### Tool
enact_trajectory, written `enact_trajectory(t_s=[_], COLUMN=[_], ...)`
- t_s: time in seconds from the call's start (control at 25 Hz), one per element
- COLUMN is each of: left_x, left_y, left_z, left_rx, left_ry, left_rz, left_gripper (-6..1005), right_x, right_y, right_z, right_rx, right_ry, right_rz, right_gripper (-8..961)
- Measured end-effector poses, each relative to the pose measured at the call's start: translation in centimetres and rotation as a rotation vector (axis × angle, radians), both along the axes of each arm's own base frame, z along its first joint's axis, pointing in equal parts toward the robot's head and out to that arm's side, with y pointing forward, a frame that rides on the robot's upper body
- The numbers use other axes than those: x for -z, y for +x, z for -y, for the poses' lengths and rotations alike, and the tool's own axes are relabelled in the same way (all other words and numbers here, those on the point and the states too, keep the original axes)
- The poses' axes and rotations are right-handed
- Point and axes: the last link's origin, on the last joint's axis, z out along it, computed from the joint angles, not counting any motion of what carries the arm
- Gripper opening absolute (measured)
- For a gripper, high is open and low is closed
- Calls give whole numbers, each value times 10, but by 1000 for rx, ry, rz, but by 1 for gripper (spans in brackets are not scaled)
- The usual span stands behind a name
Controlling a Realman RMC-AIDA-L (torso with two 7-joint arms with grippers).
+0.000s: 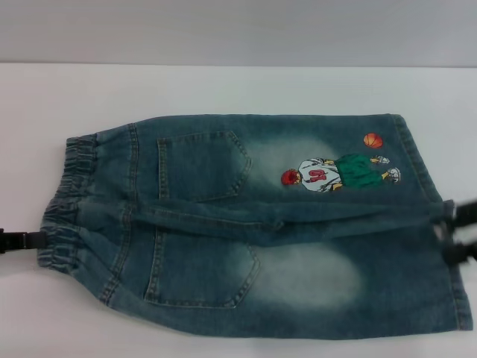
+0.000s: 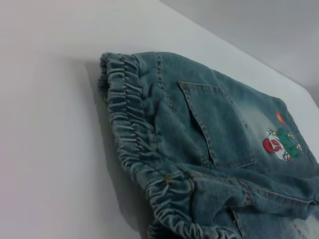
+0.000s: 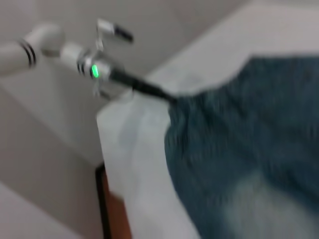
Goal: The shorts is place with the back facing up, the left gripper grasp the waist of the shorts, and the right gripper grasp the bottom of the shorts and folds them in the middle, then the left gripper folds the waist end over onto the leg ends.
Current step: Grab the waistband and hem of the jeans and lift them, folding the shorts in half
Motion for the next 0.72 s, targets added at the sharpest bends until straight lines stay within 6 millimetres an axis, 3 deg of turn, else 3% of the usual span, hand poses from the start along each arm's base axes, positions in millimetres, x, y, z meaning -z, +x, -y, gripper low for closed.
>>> enact_trajectory(t_s=[0.72], left_x=[9], left_y=[4], left_z=[0], left_rx=[-12], left_ry=[-10], left_rz=[23], left_gripper=[32], right_x=[-6], right_y=[46], right_z=[21], right_rx=[227], right_ry=[-164], right_rz=[353], right_gripper=[604])
